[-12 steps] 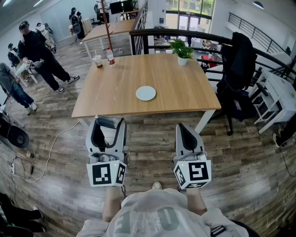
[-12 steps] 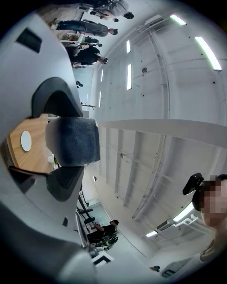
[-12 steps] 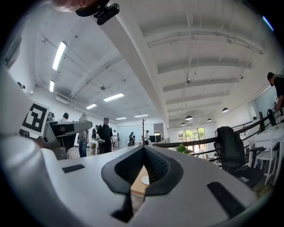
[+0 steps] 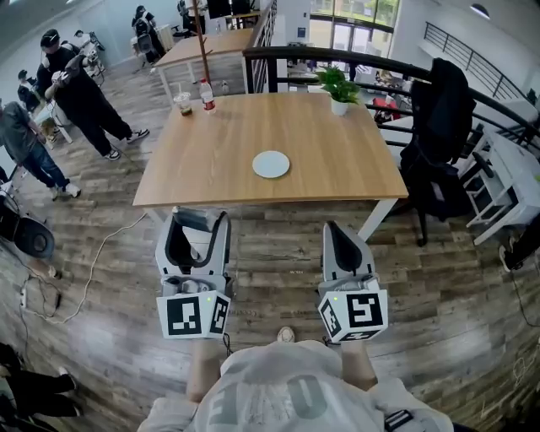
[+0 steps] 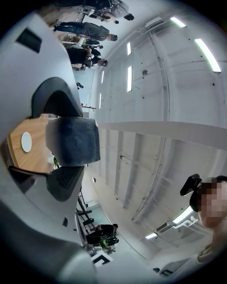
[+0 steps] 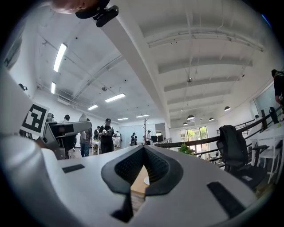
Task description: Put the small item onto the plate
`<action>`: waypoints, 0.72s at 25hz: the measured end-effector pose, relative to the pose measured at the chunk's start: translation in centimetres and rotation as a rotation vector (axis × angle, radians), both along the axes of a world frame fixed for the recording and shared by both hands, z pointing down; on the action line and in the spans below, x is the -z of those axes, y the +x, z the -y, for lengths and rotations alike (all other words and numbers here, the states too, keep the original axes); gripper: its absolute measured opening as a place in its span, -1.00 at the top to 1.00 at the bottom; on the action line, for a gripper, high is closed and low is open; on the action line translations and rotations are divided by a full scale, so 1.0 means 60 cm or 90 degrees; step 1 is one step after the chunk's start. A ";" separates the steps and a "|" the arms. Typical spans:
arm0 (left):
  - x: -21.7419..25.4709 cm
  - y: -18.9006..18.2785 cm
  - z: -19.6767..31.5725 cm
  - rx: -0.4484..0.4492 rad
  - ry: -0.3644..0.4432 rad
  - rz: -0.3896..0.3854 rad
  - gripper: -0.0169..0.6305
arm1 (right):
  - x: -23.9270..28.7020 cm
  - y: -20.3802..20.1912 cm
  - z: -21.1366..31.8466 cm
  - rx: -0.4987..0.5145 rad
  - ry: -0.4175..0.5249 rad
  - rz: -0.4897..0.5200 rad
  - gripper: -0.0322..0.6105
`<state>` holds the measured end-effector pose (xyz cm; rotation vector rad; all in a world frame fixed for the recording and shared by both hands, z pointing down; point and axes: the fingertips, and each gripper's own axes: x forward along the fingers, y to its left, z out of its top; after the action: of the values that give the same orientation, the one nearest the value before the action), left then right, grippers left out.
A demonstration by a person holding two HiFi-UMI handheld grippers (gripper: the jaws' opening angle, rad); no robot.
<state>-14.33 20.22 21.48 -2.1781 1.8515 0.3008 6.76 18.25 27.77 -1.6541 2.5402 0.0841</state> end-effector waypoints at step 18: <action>-0.008 0.025 0.050 -0.008 0.013 0.005 -0.04 | -0.034 0.005 0.058 0.036 -0.017 0.009 0.85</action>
<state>-12.84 17.22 21.95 -2.1745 1.8238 0.3120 7.08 14.75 29.83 -1.5855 2.5860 0.0343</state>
